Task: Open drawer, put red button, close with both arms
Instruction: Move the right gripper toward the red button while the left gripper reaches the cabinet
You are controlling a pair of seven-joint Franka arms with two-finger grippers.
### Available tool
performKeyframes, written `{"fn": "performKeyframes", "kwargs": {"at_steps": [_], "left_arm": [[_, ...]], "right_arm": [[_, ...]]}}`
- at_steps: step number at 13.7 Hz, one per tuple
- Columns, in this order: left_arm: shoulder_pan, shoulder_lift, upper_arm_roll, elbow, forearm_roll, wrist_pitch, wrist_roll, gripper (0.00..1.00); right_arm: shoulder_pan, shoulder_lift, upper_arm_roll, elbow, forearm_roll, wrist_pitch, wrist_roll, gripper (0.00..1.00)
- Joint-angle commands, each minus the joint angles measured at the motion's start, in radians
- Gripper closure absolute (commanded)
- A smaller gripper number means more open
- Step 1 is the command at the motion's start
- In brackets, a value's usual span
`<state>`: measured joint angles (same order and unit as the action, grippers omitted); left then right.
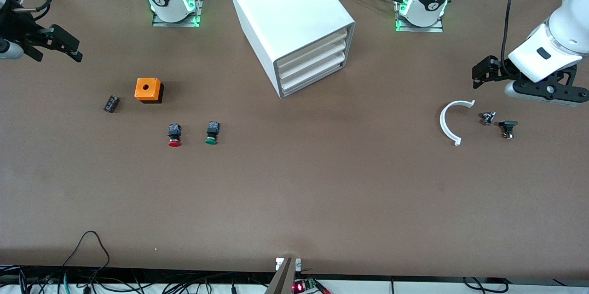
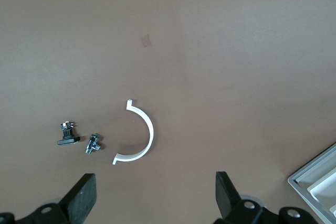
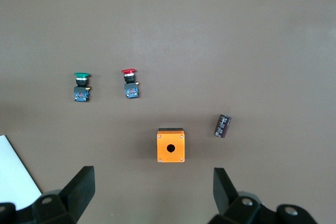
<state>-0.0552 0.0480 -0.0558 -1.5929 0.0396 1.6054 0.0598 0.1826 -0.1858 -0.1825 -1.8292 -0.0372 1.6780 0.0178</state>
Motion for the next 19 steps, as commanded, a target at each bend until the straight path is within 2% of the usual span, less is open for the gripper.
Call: {"fn": "performKeyframes", "kwargs": {"at_steps": [1, 8, 12, 14, 17, 19], "left_arm": [[0.000, -0.006, -0.006, 0.007, 0.008, -0.013, 0.008, 0.00], [-0.002, 0.012, -0.004, 0.037, 0.005, -0.018, -0.006, 0.00], [0.000, 0.024, 0.001, 0.042, 0.003, -0.015, -0.005, 0.00], [-0.002, 0.047, 0.002, 0.040, 0.017, -0.016, -0.009, 0.00], [-0.002, 0.105, 0.008, 0.044, 0.020, -0.018, 0.000, 0.00], [0.014, 0.104, 0.005, 0.045, 0.014, -0.030, -0.005, 0.00]], "right_arm": [[-0.008, -0.007, 0.006, 0.007, -0.009, -0.009, 0.001, 0.00], [-0.008, -0.001, 0.006, 0.010, -0.009, 0.003, -0.012, 0.00], [-0.009, 0.046, 0.005, 0.047, -0.010, -0.001, 0.001, 0.00], [-0.008, 0.090, 0.006, 0.059, -0.010, 0.014, 0.002, 0.00], [0.003, 0.205, 0.014, 0.163, -0.013, 0.002, -0.004, 0.00], [0.005, 0.232, 0.018, 0.177, -0.012, 0.002, -0.001, 0.00]]}}
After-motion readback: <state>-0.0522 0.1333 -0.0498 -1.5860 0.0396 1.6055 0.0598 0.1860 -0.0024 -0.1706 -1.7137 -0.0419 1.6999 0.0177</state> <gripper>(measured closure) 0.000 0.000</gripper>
